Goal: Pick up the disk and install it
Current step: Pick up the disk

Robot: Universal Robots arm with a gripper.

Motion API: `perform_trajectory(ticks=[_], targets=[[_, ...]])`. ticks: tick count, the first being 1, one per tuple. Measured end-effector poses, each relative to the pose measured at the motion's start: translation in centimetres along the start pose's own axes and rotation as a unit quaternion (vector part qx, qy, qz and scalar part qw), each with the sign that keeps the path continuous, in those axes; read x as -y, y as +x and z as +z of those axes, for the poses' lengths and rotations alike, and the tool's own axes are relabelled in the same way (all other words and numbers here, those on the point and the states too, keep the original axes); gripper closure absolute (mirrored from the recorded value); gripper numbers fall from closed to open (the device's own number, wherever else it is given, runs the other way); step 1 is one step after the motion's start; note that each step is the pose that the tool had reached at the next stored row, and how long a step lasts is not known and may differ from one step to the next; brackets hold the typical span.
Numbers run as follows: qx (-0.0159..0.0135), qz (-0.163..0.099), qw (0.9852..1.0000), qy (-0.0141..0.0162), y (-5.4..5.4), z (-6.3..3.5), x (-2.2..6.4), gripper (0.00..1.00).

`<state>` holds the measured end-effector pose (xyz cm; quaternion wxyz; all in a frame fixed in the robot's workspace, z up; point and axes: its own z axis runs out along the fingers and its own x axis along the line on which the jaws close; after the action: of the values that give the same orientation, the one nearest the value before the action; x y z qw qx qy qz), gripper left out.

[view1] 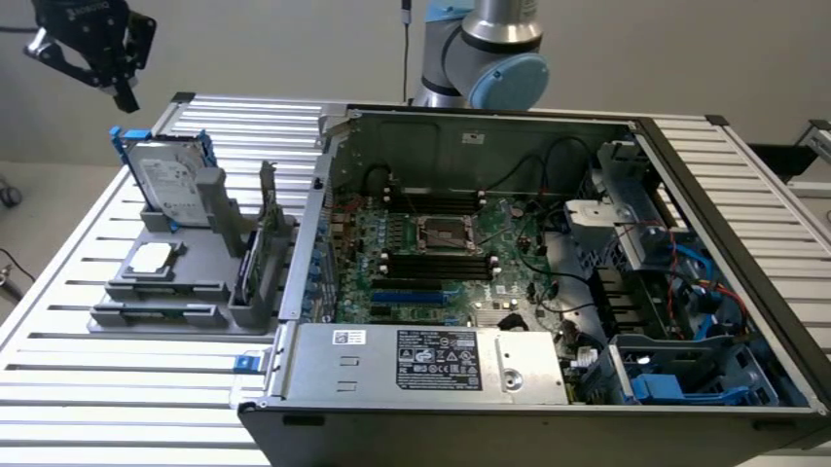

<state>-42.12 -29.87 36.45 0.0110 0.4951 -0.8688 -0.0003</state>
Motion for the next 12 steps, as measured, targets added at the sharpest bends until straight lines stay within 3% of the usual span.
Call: perform_trajectory(ticks=[6, 12], targets=[[-0.0008, -0.049, 0.9988, 0.0005, 0.0, 0.14, 0.0, 0.89], [-0.0016, -0.099, 0.9951, 0.0011, -0.01, 0.29, 0.0, 0.89]])
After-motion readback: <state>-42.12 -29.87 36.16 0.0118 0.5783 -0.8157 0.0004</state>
